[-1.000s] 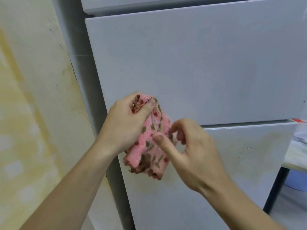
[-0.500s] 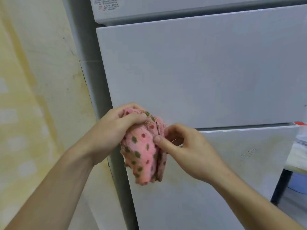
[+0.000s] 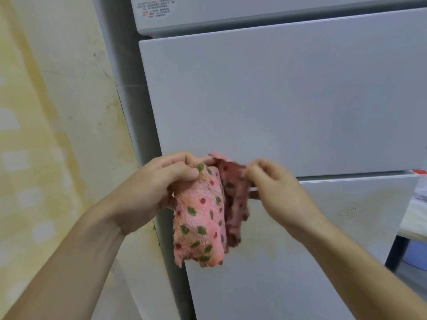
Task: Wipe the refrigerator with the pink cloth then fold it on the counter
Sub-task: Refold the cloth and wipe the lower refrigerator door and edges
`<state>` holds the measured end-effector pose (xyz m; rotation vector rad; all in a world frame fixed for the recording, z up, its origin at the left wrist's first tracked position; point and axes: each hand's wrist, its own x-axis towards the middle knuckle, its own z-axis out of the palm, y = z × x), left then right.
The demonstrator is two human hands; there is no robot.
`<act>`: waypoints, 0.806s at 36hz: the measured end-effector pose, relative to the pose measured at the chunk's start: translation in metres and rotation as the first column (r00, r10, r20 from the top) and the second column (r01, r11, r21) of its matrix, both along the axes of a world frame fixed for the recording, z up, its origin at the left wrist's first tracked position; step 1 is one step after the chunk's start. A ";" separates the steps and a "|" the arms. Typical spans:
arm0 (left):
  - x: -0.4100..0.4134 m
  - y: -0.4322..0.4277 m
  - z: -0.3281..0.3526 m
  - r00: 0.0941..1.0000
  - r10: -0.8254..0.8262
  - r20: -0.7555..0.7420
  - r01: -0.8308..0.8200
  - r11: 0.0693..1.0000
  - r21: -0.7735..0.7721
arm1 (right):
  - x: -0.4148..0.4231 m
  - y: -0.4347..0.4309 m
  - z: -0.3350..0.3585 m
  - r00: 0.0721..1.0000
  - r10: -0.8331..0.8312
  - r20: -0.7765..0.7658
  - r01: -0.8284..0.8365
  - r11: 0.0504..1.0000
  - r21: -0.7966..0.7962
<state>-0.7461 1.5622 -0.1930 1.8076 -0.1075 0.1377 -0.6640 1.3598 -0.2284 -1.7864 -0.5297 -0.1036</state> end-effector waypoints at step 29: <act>0.011 -0.014 -0.010 0.955 -0.281 0.091 0.295 0.896 -0.332 | 0.044 -0.057 0.041 0.888 0.426 -0.172 -0.376 0.889 0.261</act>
